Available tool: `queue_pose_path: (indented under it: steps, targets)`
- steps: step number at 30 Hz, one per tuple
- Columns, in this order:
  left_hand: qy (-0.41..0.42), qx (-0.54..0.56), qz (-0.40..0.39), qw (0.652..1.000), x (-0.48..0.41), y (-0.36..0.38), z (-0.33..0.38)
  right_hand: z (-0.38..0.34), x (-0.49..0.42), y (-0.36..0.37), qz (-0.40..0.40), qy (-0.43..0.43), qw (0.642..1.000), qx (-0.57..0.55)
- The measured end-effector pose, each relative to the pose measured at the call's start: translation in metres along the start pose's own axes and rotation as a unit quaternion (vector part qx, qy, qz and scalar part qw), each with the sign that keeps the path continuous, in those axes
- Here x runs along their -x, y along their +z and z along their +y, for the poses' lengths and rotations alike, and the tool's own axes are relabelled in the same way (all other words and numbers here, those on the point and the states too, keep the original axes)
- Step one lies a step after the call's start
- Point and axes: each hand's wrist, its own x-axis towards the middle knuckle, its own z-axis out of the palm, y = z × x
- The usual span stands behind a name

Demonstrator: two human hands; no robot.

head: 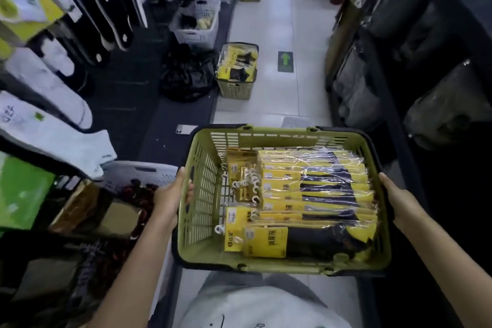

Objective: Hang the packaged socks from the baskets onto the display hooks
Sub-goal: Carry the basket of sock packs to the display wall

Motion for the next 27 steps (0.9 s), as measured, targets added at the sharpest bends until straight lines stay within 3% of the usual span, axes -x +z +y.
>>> queue_pose_path:
  steps: [6, 14, 21, 27]
  targets:
    - [0.002, 0.002, 0.049, 0.999, -0.094, 0.050, 0.101, -0.129, -0.067, 0.058, -0.011, -0.020, 1.000, -0.002]
    - [-0.017, 0.042, 0.143, 0.989, -0.212, 0.110, 0.164, -0.295, -0.203, 0.170, -0.079, -0.066, 0.993, 0.059]
    - [-0.089, 0.125, 0.251, 0.956, -0.268, 0.140, 0.200, -0.437, -0.281, 0.285, -0.154, -0.115, 0.967, 0.170]
    - [-0.119, 0.182, 0.316, 0.923, -0.302, 0.132, 0.221, -0.505, -0.302, 0.378, -0.218, -0.140, 0.938, 0.231]
